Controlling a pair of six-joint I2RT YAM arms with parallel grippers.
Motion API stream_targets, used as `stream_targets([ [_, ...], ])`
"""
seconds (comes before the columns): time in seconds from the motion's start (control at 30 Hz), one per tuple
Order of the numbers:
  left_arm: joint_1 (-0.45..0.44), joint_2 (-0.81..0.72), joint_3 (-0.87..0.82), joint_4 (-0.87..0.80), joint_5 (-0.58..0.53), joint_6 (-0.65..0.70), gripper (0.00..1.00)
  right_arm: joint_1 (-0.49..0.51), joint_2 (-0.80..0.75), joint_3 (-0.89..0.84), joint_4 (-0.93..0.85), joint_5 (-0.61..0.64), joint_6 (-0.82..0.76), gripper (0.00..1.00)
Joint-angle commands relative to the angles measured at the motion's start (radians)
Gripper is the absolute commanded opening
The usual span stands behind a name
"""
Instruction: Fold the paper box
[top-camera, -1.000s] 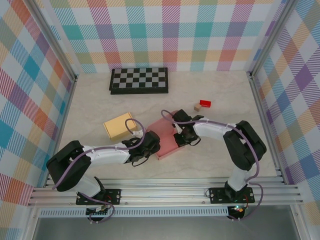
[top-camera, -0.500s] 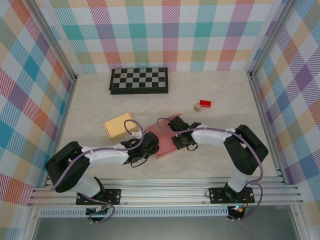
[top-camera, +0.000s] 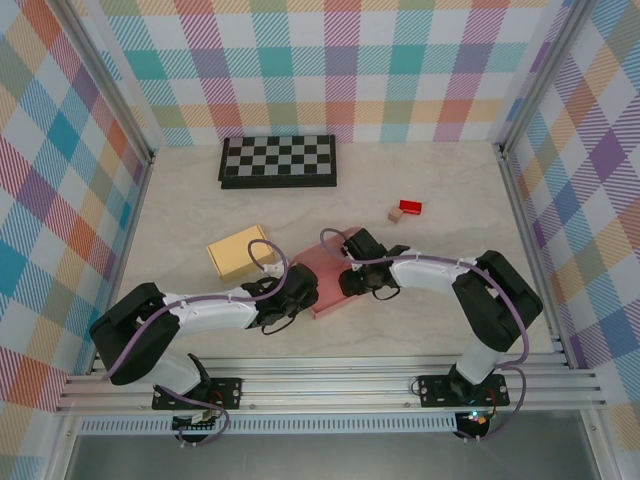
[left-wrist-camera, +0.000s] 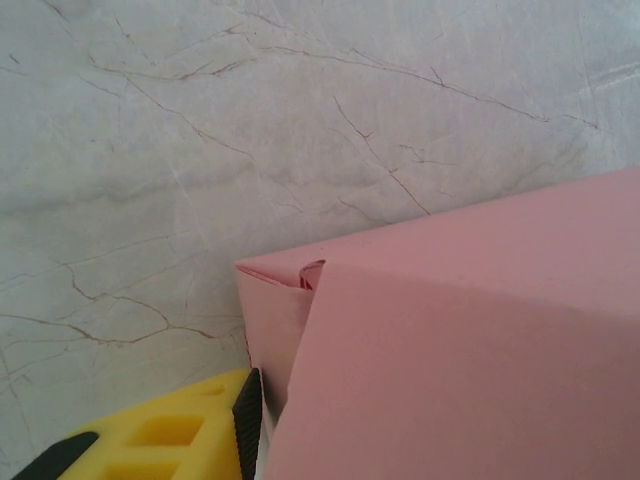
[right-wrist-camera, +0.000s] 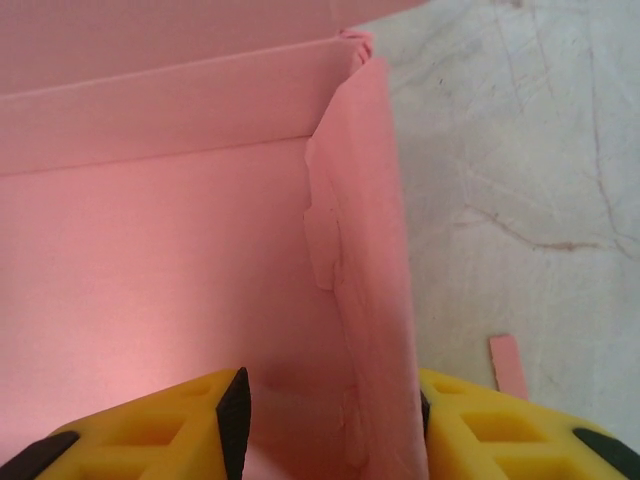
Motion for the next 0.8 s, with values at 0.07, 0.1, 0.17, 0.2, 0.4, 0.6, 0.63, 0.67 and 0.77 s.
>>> stream_targets([
  [0.07,-0.01,-0.019,-0.008,0.003,-0.001,0.01,0.38,-0.002,-0.009,0.035,0.059,0.024,-0.013,0.44],
  [0.1,-0.01,-0.018,-0.007,0.004,0.0,0.012,0.38,-0.001,-0.005,0.037,0.061,0.035,-0.018,0.44],
  [0.17,-0.01,-0.017,-0.005,0.001,0.001,0.016,0.37,-0.005,0.002,0.041,0.06,0.049,-0.025,0.45],
  [0.2,-0.01,-0.019,-0.004,-0.002,0.0,0.018,0.37,-0.009,-0.001,0.042,0.055,0.057,-0.023,0.46],
  [0.4,-0.01,-0.056,-0.002,-0.029,-0.023,0.038,0.37,-0.057,-0.108,-0.017,0.045,0.001,0.005,0.53],
  [0.6,-0.01,-0.12,0.001,-0.068,-0.062,0.065,0.37,-0.095,-0.225,-0.051,-0.03,-0.024,-0.037,0.6],
  [0.63,-0.01,-0.133,0.002,-0.077,-0.068,0.07,0.38,-0.1,-0.24,-0.051,-0.046,-0.023,-0.046,0.6],
  [0.67,-0.01,-0.143,0.004,-0.086,-0.072,0.076,0.38,-0.102,-0.254,-0.053,-0.06,-0.017,-0.056,0.6],
  [0.77,-0.011,-0.189,0.007,-0.13,-0.092,0.094,0.38,-0.111,-0.312,-0.044,-0.103,0.003,-0.107,0.61],
])
